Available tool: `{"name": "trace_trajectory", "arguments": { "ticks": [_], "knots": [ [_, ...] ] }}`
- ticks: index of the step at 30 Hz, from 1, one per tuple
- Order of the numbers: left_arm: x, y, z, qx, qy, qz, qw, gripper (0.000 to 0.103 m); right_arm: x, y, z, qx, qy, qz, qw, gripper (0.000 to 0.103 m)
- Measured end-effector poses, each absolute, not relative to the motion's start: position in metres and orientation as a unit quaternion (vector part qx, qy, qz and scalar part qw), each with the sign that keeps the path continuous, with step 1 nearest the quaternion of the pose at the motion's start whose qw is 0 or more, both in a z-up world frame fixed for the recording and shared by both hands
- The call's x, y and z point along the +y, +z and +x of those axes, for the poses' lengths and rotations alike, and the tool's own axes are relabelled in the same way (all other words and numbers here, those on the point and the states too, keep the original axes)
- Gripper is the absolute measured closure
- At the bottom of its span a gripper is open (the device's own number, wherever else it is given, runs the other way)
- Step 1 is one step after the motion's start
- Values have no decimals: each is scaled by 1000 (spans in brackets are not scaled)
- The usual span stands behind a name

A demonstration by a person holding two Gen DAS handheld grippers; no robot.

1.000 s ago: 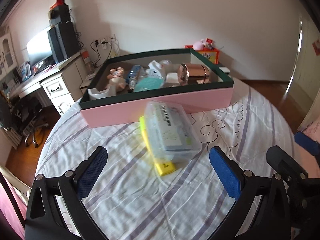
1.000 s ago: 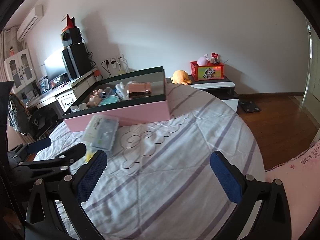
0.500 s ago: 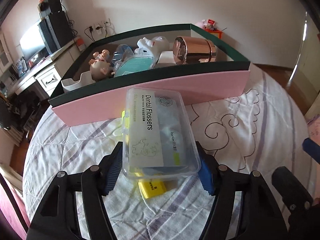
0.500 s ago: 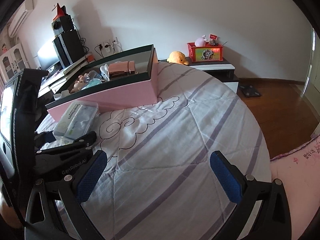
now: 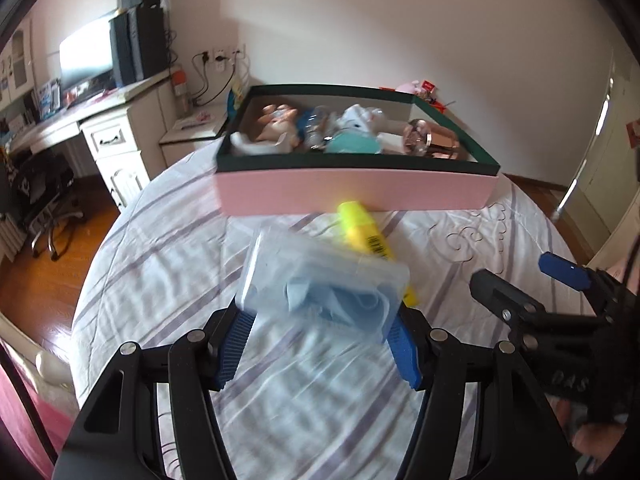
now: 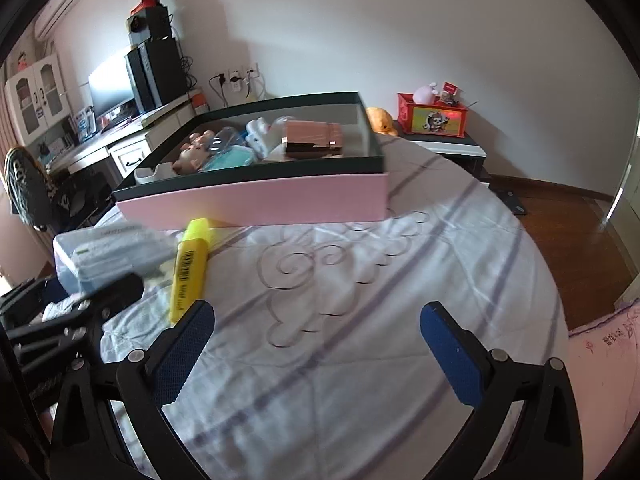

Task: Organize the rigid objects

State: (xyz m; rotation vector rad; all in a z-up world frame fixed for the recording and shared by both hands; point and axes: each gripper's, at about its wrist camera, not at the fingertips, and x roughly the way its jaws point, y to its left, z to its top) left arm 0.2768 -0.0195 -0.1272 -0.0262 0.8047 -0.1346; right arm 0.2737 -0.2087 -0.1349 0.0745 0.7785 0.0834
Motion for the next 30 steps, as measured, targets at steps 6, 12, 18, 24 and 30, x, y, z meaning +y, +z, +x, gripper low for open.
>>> {"name": "trace_trajectory", "arguments": {
  "ticks": [6,12,18,24,30],
  "knots": [
    [13,-145,270,415,-53,-40,907,53,-168,-141,291,398,60,6,915,0],
    [16,-158,282,428,-50,-30,902,45,-136,-156,316,430,77,-22,899,6],
    [11,-160,304,439,-54,-17,897,19,-131,-164,334,445,84,-28,891,29],
    [5,-160,321,433,-64,0,899,42,-131,-162,340,437,107,-46,892,58],
    [-6,-157,309,431,-96,7,897,81,-141,-159,329,431,114,-26,895,76]
  ]
}}
